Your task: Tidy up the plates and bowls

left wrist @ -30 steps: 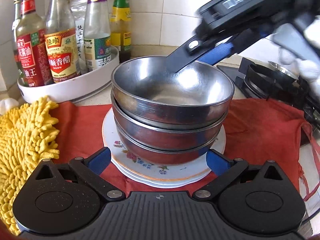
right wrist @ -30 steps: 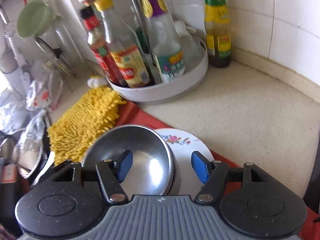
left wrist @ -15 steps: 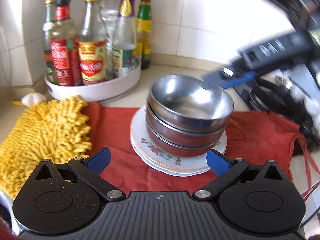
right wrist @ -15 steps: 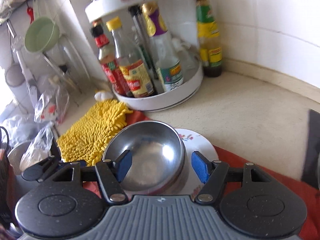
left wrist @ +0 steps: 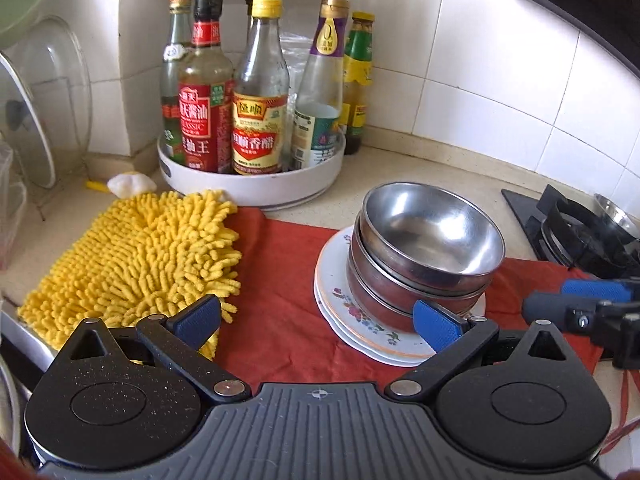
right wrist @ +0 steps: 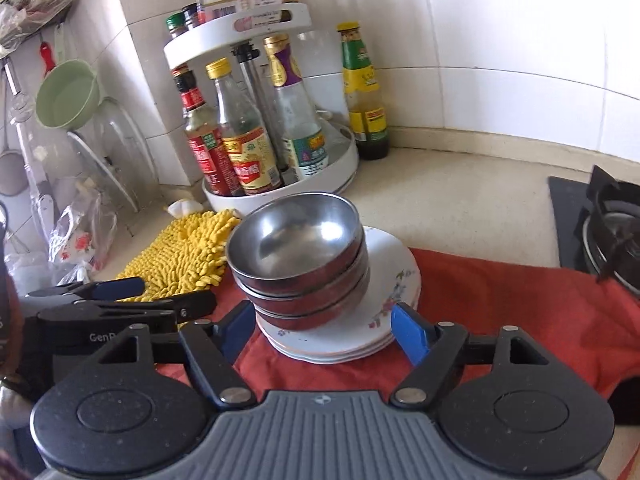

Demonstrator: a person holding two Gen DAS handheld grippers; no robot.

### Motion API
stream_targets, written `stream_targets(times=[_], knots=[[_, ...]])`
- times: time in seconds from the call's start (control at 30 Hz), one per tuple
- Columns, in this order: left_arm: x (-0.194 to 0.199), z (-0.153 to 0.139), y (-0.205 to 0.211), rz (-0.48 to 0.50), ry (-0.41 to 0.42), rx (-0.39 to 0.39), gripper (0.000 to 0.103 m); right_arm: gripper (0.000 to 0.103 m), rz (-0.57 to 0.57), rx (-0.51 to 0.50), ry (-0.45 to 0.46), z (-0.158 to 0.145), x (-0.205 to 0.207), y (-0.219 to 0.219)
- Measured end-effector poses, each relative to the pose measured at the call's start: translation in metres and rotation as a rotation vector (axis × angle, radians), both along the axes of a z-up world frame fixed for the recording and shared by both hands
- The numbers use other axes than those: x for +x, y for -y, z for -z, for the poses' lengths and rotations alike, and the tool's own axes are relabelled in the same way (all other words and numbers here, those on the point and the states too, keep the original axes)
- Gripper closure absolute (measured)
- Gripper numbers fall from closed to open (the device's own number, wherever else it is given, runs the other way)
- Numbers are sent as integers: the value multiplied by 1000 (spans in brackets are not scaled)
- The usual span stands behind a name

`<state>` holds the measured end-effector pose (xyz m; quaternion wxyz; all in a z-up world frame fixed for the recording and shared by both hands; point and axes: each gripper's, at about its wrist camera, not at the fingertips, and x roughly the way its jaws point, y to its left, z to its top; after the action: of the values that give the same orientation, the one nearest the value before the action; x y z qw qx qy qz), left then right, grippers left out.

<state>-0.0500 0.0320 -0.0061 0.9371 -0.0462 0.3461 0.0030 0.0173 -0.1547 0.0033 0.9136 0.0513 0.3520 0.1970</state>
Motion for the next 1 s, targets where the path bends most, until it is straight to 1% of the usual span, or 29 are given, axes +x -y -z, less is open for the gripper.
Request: stream_targets(times=[0.13,0.37,0.47,0.67,1.0], knots=[[-5,-4,6,-22,11,22,0,30,49,16,7,-2,-4,3],[-11,-8,15,-39,21,33,0,28,95,-35,25,-1,-8,0],[-13,-9,18,-42,24,33,0,27,103,-39,17,2,-9,0],[-15,-11,27,-40,32,73,0,27,121,-46,14,4,-9,2],[-13,-12,32,-39,30,83,0,26,130,-56,15,5,-8,1]])
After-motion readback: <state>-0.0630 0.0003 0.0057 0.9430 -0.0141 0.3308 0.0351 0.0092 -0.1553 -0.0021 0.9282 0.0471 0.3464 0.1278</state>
